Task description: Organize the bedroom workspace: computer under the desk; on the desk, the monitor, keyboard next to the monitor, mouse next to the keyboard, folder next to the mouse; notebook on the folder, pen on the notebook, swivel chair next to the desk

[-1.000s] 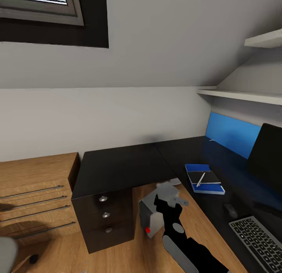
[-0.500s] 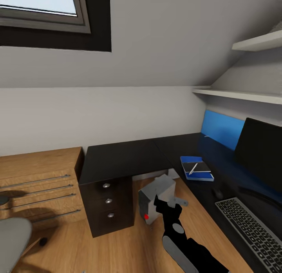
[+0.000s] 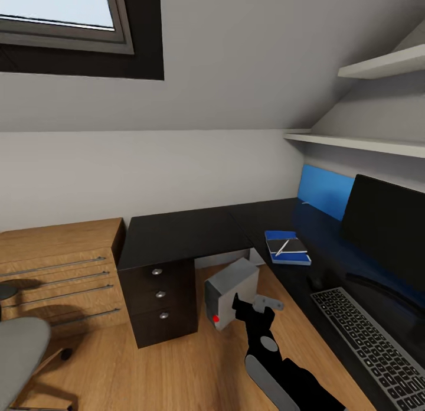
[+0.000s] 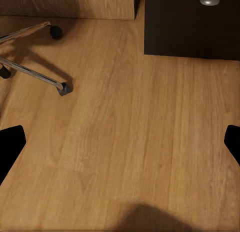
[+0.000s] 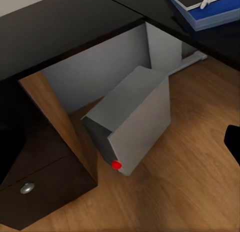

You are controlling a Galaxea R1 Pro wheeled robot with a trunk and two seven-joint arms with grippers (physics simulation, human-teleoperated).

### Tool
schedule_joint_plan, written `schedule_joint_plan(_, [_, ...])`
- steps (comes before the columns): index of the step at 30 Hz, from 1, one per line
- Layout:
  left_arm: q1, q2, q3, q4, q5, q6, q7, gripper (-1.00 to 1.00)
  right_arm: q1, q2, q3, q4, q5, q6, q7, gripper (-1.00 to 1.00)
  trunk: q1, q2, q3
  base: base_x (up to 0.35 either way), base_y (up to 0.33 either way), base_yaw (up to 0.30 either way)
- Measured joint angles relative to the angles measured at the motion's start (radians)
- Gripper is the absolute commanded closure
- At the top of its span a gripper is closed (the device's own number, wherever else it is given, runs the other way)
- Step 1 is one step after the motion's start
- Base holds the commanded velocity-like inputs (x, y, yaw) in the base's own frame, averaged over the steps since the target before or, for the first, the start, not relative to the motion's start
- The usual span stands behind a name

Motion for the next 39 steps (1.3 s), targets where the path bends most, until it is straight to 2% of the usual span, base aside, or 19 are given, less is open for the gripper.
schedule_joint_plan(14, [0.0, -0.001, 0.005, 0.001, 0.0, 0.0, 0.0, -1.0, 0.002, -0.004, 0.0, 0.0, 0.003, -0.001, -0.007, -1.0, 0.0, 0.0, 0.0, 0.0, 0.0, 0.0])
schedule_joint_plan(27, [0.0, 0.0, 0.005, 0.005, 0.0, 0.0, 0.0, -1.0, 0.002, -0.004, 0.0, -0.001, 0.029, -0.001, -0.028, -1.0, 0.0, 0.0, 0.0, 0.0, 0.0, -0.003])
schedule_joint_plan(39, [0.0, 0.0, 0.004, 0.011, 0.0, -0.002, 0.0, -1.0, 0.002, -0.004, 0.0, -0.002, 0.032, -0.001, -0.036, -1.0, 0.0, 0.0, 0.005, 0.0, 0.0, -0.21])
